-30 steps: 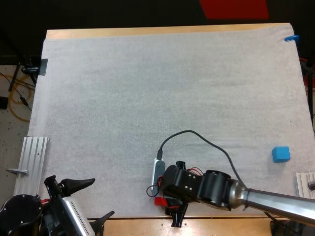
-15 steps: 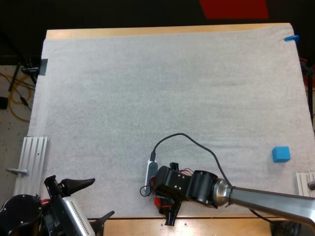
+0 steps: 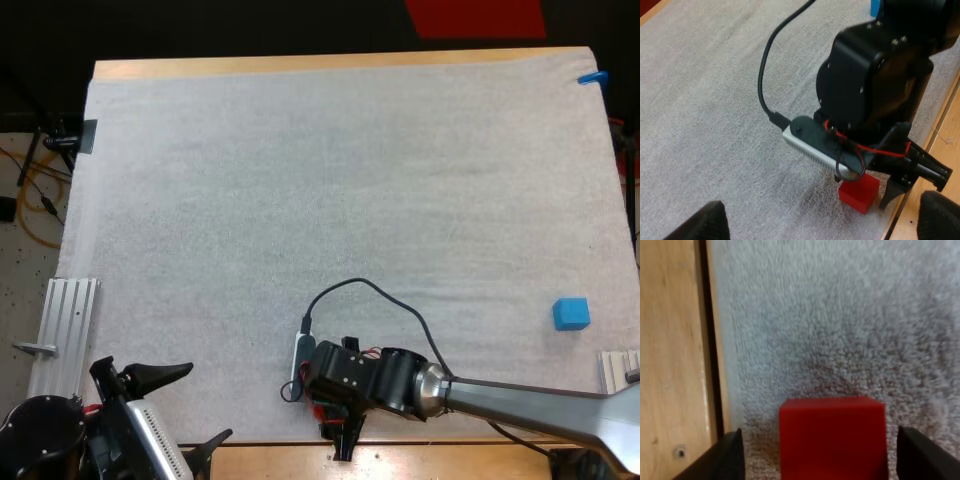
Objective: Stack red cube on blue cube
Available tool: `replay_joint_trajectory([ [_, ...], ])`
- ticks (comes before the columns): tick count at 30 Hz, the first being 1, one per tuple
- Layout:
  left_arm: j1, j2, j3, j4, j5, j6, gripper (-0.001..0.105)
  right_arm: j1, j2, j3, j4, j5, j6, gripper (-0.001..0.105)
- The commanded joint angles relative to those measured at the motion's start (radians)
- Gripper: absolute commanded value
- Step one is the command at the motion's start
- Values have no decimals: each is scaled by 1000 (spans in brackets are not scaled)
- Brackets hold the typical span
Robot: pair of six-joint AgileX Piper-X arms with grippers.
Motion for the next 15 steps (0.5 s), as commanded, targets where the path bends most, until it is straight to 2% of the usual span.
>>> replay_joint_trajectory([
  [1,-4,3,-4,-4,1,1,74,3,10,-8,-10,-18,-2,62],
  [7,-4,3,-4,-4,1,1,74,3,18,-8,-25,-14,-2,61],
  [9,-4,3,-4,-4,1,1,74,3,18,-8,-25,-14,-2,52],
  [11,-4,3,-4,-4,1,1,74,3,18,-8,-25,-14,0,35],
  [13,-4,3,-4,-4,1,1,74,3,12,-12,-25,-14,6,24],
  [15,-4,3,-4,-4,1,1,74,3,2,-19,-17,-14,20,19],
])
